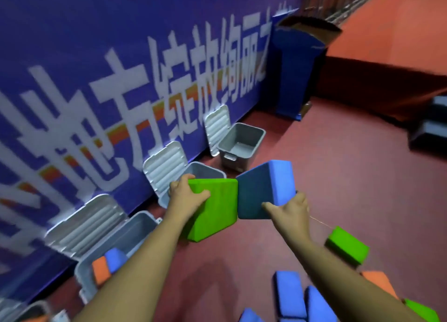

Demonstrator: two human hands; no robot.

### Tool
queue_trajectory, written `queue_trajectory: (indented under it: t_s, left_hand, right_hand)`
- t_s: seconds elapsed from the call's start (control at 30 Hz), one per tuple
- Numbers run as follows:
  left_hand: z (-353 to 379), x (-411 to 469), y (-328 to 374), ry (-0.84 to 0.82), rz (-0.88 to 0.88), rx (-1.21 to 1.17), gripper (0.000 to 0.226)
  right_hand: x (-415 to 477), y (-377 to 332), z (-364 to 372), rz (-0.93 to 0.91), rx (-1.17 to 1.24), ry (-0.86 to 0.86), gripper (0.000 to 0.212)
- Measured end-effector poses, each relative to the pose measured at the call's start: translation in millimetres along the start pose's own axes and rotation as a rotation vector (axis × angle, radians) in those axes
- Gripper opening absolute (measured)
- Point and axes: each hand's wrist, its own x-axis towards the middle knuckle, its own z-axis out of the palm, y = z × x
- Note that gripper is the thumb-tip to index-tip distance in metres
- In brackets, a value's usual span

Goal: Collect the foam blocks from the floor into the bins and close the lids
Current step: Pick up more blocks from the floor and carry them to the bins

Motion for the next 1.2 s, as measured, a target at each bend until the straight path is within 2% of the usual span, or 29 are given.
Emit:
queue_trajectory:
  t_s: [0.07, 0.17, 0.37, 0.43, 0.5, 0.63, 0.9, 1.2]
  left_hand:
    - [-40.3, 1.0, -43.4, 0.048, -0.077, -0.012, 0.089]
    - [-98.4, 1.0, -113.7, 0.145, -0.185, -0.055, 0.077]
    - [-210.4, 10.7, -250.8, 0.381, -0.348, -0.062, 0.081]
    - [-240.6, 18.5, -291.0, 0.442, -0.411, -0.064, 0.082]
    - [-263.6, 30.1, -330.5, 0.469, -0.456, -0.069, 0.077]
    - [-289.5, 52.4, -394.5, 0.482, -0.531, -0.093, 0.074]
    - [-258.2, 124.8, -485.7, 0.479, -0.649, -0.176, 0.07]
    - [-120.8, 245.7, -609.6, 0.412, -0.805, -0.128, 0.079]
  right_hand:
    - [-19.6, -26.8, 42.7, -0.051, 0.004, -0.095, 0.076]
    - [-53.0, -66.5, 107.3, -0.123, 0.002, -0.217, 0.077]
    - [-125.5, -144.8, 242.5, -0.257, -0.021, -0.401, 0.077]
    - [-150.9, -166.2, 286.6, -0.288, -0.03, -0.451, 0.068]
    - [-172.9, -185.6, 327.4, -0.309, -0.026, -0.492, 0.064]
    - [-196.9, -212.5, 395.8, -0.348, -0.07, -0.548, 0.07]
    - [-173.4, -209.6, 516.8, -0.41, -0.197, -0.638, 0.073]
    - [-86.1, -103.1, 708.6, -0.484, -0.404, -0.788, 0.075]
